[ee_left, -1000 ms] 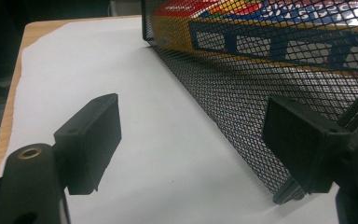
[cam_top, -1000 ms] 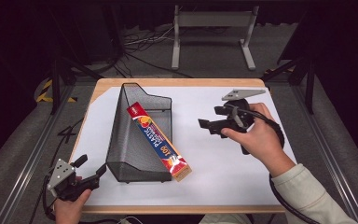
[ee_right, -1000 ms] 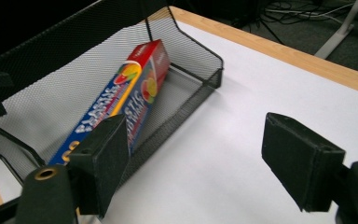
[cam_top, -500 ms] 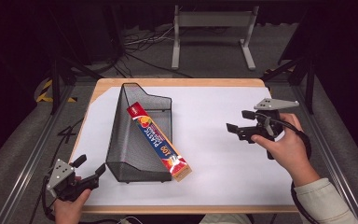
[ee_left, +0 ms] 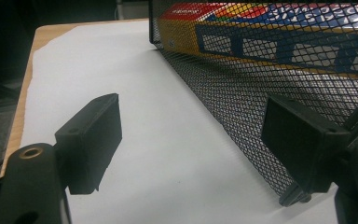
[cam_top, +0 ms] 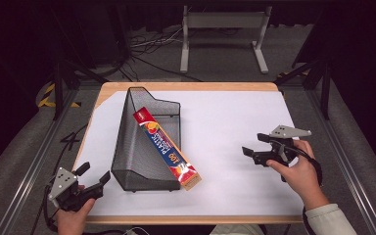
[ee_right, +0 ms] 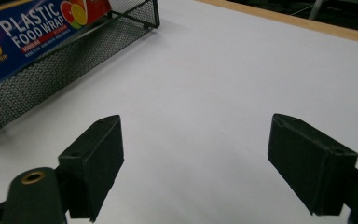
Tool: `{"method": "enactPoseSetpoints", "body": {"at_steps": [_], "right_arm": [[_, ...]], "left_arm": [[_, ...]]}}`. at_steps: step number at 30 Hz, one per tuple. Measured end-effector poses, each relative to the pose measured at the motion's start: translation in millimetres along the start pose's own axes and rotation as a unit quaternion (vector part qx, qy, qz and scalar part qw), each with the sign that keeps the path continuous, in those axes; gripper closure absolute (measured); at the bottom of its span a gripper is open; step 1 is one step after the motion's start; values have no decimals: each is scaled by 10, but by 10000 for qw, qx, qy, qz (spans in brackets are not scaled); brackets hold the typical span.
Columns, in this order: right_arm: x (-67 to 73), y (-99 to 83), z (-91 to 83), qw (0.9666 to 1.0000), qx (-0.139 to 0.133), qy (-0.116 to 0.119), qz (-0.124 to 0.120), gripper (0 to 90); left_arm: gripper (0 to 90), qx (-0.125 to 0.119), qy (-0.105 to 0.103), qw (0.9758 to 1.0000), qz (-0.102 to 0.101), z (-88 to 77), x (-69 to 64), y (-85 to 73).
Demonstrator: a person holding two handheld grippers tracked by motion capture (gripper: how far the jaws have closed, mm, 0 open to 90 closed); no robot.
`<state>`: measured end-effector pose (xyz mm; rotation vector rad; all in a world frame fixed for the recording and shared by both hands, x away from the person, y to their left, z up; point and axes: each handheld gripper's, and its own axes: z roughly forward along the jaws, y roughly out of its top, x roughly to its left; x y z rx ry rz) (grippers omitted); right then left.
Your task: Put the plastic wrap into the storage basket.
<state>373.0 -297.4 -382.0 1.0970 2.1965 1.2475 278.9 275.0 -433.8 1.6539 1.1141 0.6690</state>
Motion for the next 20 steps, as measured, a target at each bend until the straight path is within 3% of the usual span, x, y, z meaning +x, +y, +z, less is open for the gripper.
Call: {"method": "enactPoseSetpoints", "body": {"at_steps": [8,12,14,16,20], "right_arm": [[-51,-468,-2,9998,-178,-52,18,177],[-93,-667,24,9999,92,-70,24,177],[-99,-689,30,9998,155,-105,-44,178],[-111,-684,23,9997,44,-157,-196,153],[-112,-685,35,9996,68,-227,-166,105]], "left_arm": [[209,25,25,10000,-17,-33,14,-18],[209,83,-42,10000,-13,12,11,-24],[208,102,-68,9999,25,22,3,-23],[205,172,-113,9997,149,42,-26,-27],[201,193,-116,9996,156,47,-24,-30]]}}
